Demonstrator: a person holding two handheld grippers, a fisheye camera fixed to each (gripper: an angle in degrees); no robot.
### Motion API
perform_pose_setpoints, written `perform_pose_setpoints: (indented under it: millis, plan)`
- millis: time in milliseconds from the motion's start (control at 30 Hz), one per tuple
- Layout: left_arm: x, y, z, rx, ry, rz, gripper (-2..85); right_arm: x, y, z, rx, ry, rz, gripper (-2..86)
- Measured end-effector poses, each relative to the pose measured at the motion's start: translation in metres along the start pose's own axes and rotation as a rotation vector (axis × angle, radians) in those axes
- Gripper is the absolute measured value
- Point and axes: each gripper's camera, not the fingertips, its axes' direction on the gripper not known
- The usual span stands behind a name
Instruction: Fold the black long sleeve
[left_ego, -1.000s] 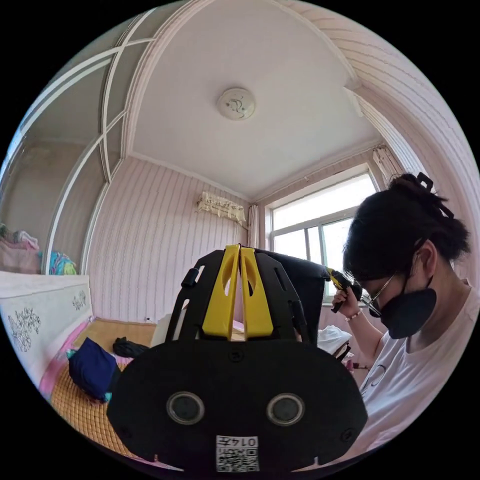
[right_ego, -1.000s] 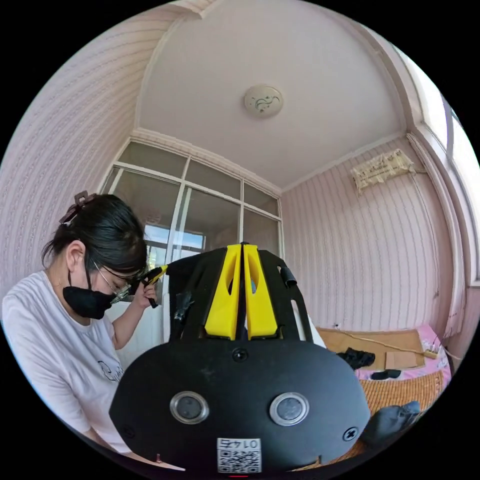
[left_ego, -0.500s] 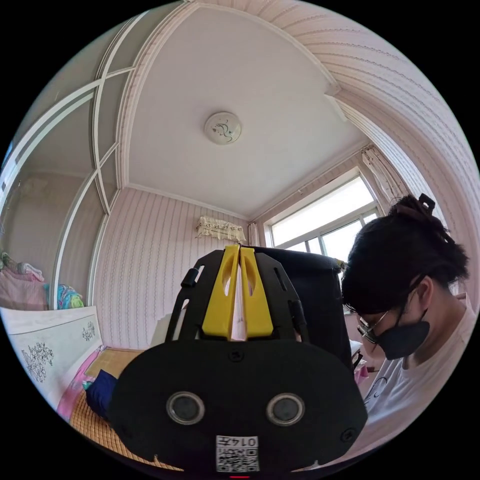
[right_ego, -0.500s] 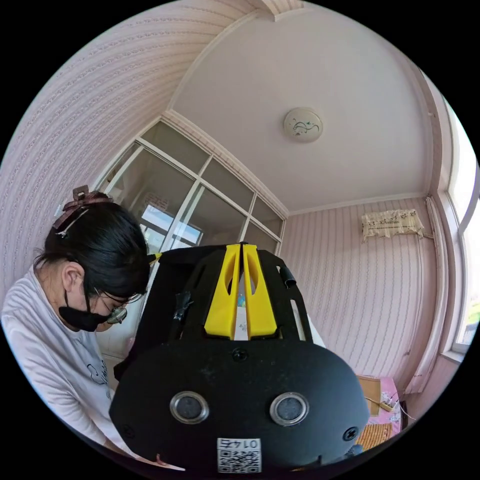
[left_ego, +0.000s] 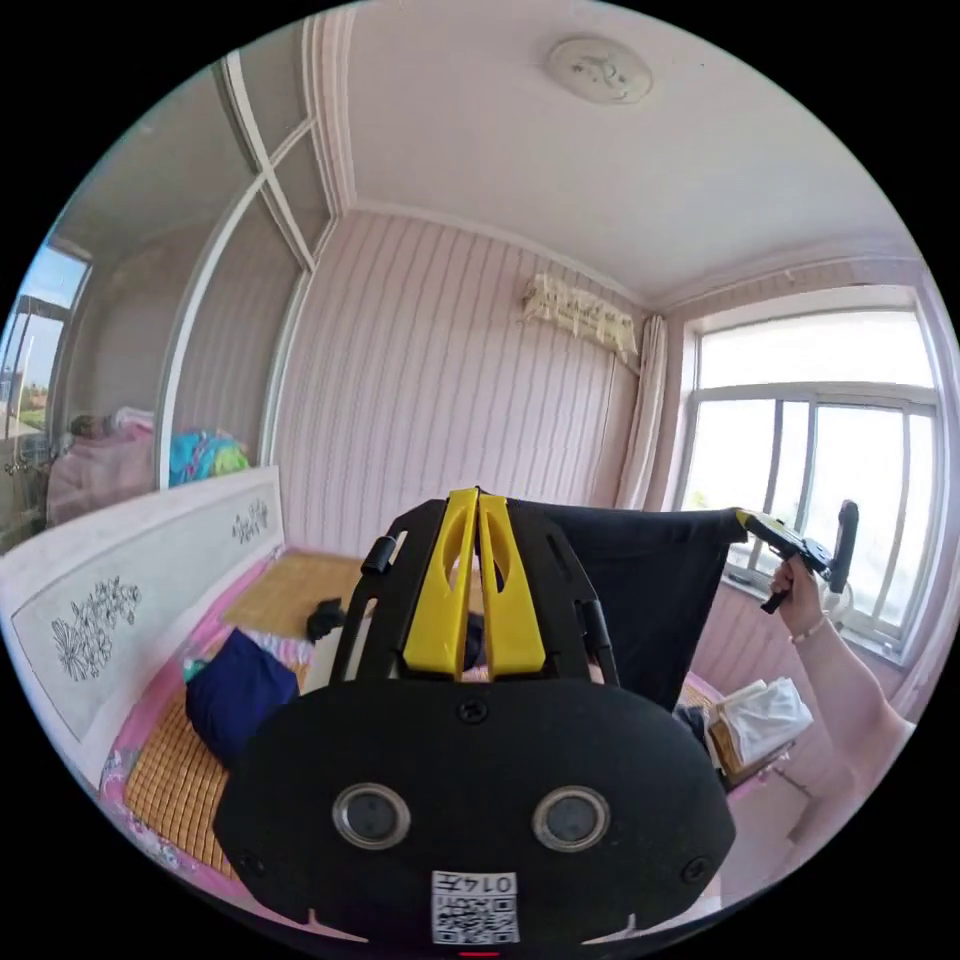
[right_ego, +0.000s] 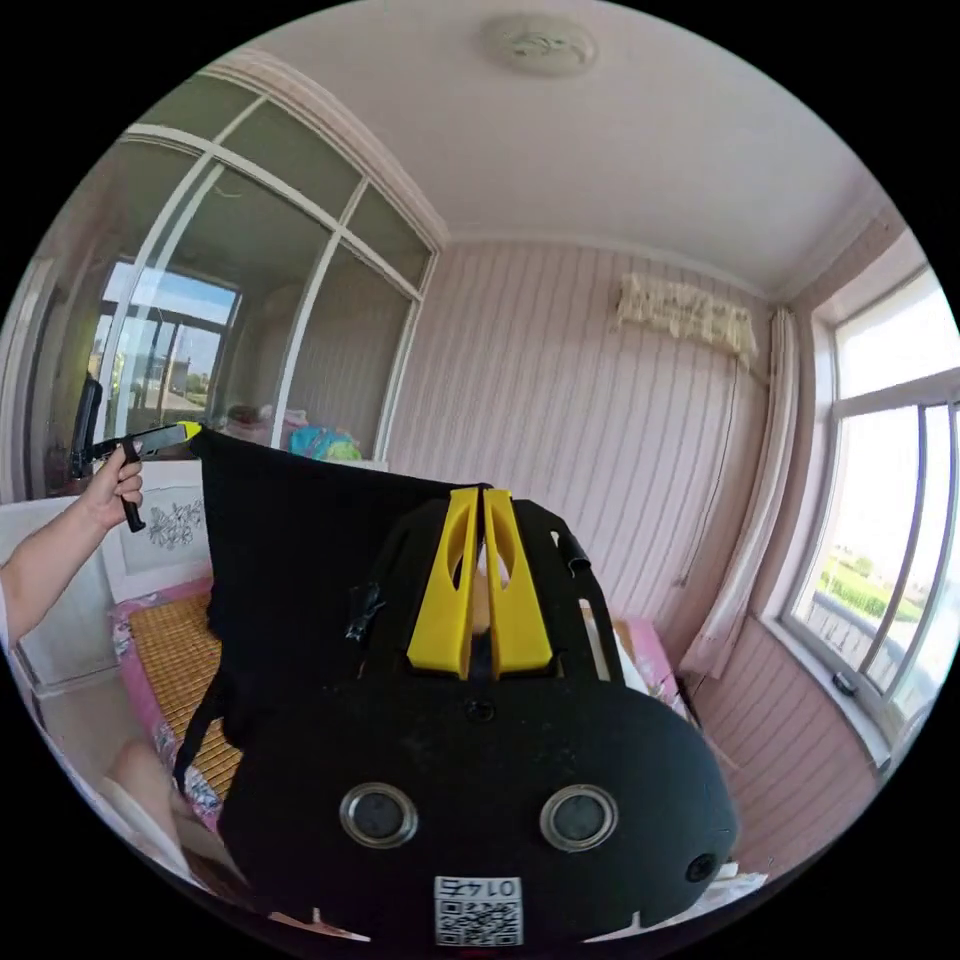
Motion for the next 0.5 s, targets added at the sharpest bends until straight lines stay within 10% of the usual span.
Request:
perform_pose_setpoints:
  millis: [200,500]
  plan:
    - [-0.006,0.023,0.034,-0.005,0.048,0.029,-1.0,0.005,0.065,0.034,-0.031,-0.052,-0.052,-0.5]
    - [-0.047,0.306,0.176,-0.71,0.012,0.046,-1.0,-0.023,0.442,0.158,-0.685,-0.255,0.277,-0.4]
